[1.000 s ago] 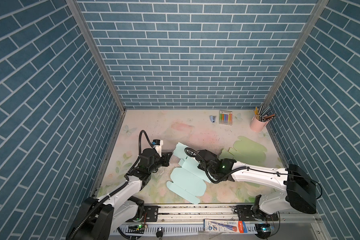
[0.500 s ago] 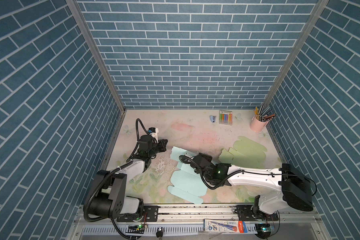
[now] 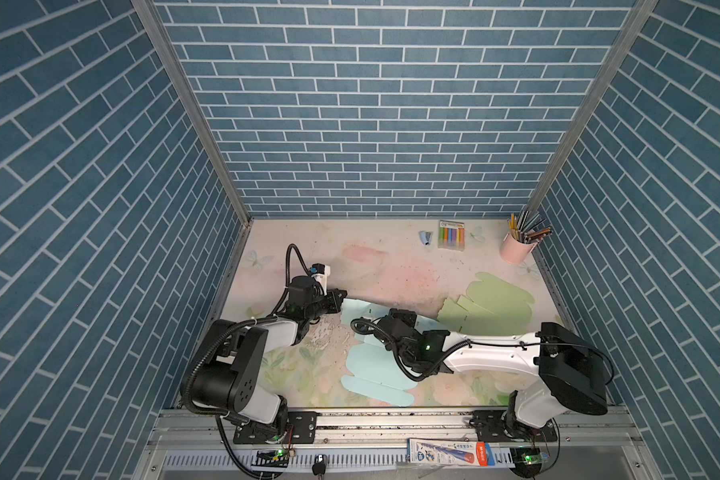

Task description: Fold the paper box

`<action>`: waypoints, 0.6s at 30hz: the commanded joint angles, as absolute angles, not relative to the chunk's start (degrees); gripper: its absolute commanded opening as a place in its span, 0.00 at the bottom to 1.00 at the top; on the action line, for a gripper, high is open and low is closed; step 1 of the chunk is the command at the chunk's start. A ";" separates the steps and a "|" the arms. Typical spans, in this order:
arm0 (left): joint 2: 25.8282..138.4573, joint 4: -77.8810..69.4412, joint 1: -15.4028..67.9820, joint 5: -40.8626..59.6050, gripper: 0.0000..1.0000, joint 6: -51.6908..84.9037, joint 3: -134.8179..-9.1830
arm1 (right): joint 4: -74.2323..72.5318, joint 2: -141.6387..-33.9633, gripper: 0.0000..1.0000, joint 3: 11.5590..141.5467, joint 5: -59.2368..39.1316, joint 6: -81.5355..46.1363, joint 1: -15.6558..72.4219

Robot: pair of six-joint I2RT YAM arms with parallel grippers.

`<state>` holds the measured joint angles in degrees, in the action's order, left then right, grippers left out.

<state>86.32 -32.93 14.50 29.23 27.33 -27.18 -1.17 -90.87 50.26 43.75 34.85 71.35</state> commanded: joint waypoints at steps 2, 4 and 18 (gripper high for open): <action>83.22 -33.78 16.59 29.80 0.00 26.79 -24.03 | -5.39 -91.14 0.00 48.81 45.09 38.68 71.76; 81.54 -33.25 17.41 29.63 0.00 26.81 -22.84 | -6.10 -91.14 0.00 48.23 45.39 39.41 71.79; 69.61 -28.83 24.89 26.41 0.00 28.64 -15.84 | -14.85 -90.33 0.00 43.56 48.90 46.31 74.43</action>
<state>71.09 -29.30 23.33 27.75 27.73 -17.61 -10.90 -90.85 45.23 46.33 41.71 73.47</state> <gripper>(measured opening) 0.044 0.053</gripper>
